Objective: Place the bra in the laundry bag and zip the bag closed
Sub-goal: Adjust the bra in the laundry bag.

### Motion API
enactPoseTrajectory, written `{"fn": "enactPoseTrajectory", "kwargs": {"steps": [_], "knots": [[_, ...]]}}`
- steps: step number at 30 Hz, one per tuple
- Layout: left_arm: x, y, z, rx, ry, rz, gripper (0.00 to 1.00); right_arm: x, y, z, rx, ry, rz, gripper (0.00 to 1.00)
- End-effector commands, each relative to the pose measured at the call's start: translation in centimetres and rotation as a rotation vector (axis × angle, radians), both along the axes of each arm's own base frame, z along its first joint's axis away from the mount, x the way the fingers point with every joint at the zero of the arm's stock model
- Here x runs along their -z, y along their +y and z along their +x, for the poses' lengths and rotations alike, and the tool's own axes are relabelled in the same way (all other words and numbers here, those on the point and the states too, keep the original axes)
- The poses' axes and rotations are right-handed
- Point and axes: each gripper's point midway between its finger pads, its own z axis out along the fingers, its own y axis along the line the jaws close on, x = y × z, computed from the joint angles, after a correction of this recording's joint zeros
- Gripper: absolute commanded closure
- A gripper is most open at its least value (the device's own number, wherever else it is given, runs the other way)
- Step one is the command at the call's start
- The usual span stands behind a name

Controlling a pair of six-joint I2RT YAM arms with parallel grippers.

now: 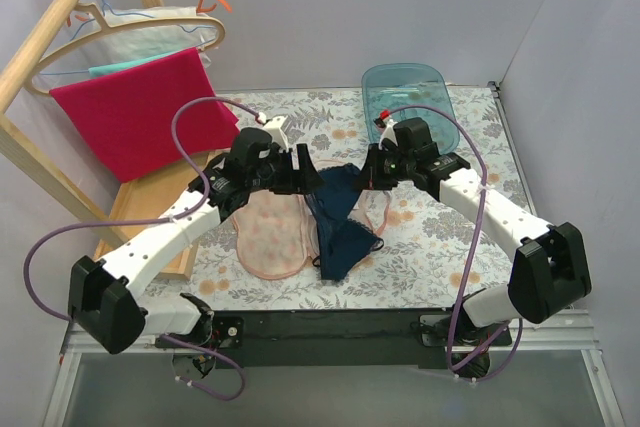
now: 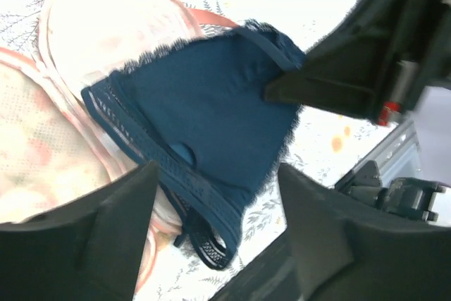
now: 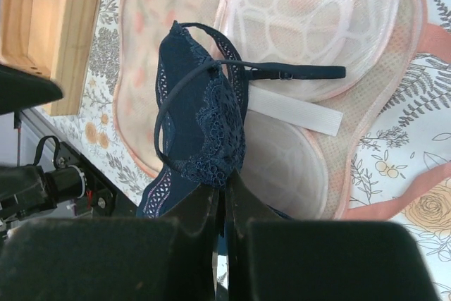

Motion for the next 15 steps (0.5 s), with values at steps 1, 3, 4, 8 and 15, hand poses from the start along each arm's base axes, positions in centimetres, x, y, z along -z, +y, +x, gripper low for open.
{"fn": "enactPoseTrajectory", "kwargs": {"steps": [1, 3, 4, 8, 15], "knots": [[-1.6, 0.8, -2.6, 0.034, -0.020, -0.056, 0.27, -2.6, 0.1, 2.1, 0.005, -0.098, 0.035, 0.99], [-1.0, 1.1, -4.0, 0.033, 0.030, -0.084, 0.26, -2.3, -0.1, 2.1, 0.005, -0.093, 0.033, 0.99], [0.5, 1.5, -4.8, 0.026, 0.069, -0.084, 0.26, -2.4, -0.1, 2.1, 0.006, -0.092, 0.037, 0.99], [2.0, 2.1, -6.8, 0.001, 0.105, -0.175, 0.28, -2.5, -0.3, 1.9, 0.011, -0.094, 0.046, 0.99], [5.0, 0.8, -6.7, -0.013, 0.162, -0.284, 0.30, -2.5, -0.7, 1.4, 0.016, -0.096, 0.056, 0.99]]}}
